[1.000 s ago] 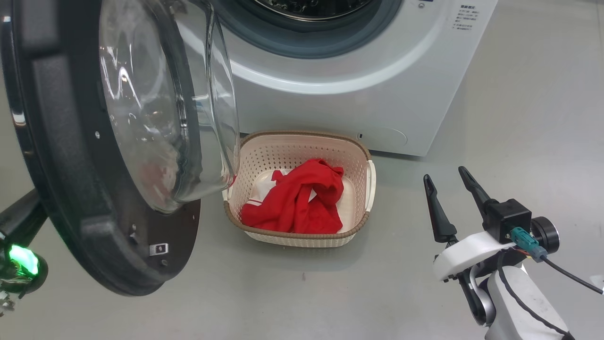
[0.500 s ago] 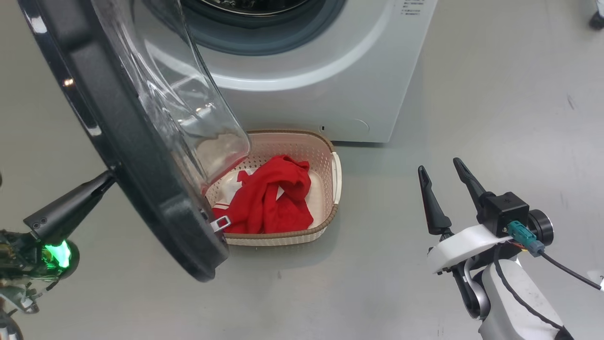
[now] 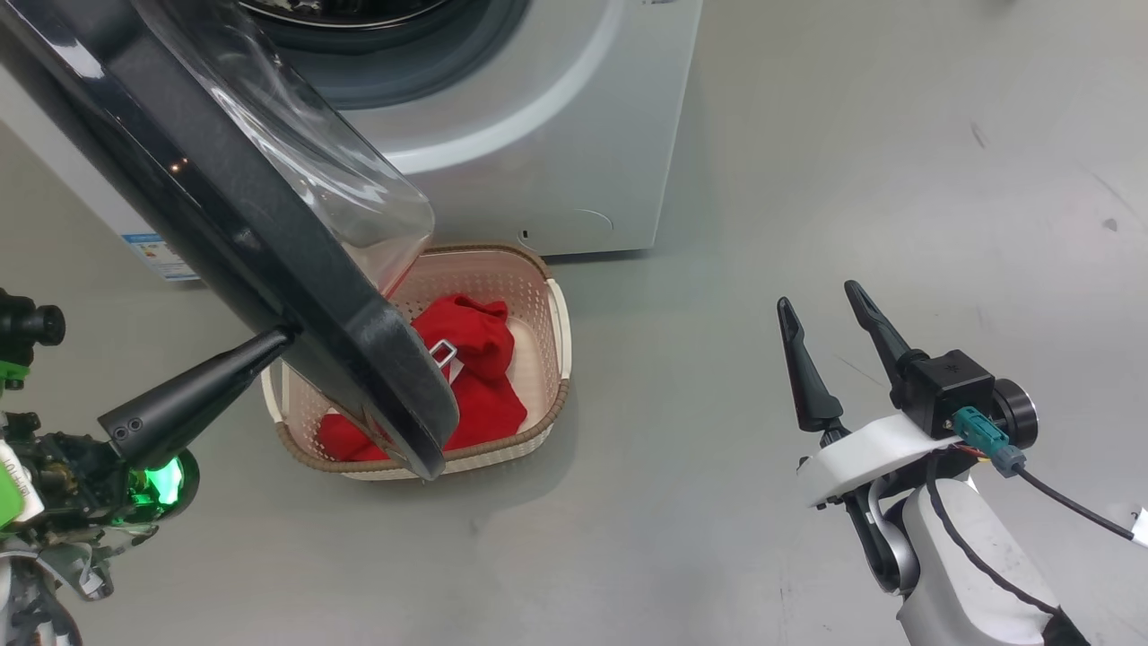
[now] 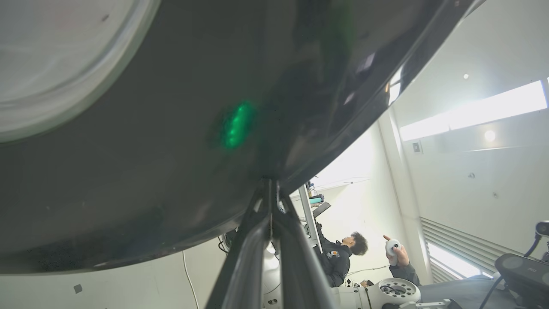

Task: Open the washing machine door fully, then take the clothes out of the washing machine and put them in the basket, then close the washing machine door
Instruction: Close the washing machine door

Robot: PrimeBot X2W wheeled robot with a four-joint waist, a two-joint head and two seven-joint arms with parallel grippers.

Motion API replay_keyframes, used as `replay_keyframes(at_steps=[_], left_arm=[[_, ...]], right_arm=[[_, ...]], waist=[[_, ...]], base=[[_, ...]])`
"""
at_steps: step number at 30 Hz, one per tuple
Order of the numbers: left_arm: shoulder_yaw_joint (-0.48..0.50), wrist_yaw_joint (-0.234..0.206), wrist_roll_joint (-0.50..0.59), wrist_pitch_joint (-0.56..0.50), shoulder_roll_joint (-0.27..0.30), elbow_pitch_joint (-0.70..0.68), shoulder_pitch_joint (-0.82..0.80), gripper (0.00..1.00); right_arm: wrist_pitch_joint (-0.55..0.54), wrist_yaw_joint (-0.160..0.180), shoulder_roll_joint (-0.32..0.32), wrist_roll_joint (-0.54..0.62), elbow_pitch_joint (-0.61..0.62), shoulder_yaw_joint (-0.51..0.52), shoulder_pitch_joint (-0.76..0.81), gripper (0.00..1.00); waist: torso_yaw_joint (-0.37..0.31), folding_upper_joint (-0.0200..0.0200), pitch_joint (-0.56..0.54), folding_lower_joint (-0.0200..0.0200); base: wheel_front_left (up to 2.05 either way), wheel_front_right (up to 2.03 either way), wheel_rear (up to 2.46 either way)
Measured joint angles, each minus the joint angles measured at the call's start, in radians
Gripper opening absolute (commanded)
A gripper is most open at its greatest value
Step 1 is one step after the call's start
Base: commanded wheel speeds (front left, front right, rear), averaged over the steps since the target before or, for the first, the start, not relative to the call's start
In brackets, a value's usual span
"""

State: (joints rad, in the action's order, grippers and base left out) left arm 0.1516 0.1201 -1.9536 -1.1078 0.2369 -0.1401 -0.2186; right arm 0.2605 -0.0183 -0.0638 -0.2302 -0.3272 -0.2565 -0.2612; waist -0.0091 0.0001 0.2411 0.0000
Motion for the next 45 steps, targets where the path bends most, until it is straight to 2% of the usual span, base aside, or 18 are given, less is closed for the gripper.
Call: replay_keyframes(at_steps=[8, 31, 45], left_arm=[[-0.025, -0.011, 0.003, -0.001, -0.002, -0.011, -0.018, 0.0], [0.01, -0.122, 0.054, 0.084, 0.032, 0.015, -0.245, 0.0], [0.014, -0.191, 0.074, 0.169, 0.033, 0.14, -0.426, 0.0]], right_arm=[[0.0, -0.001, 0.002, -0.009, 0.011, -0.009, 0.0, 1.0], [0.0, -0.001, 0.007, -0.042, 0.065, -0.045, -0.046, 1.0], [0.0, 0.003, 0.008, -0.107, 0.092, -0.103, -0.087, 1.0]], waist=[[-0.075, 0.0, 0.01, 0.0], [-0.225, 0.0, 0.118, 0.0], [-0.307, 0.0, 0.181, 0.0001]], base=[[0.0, 0.0, 0.0], [0.0, 0.0, 0.0], [0.0, 0.0, 0.0]])
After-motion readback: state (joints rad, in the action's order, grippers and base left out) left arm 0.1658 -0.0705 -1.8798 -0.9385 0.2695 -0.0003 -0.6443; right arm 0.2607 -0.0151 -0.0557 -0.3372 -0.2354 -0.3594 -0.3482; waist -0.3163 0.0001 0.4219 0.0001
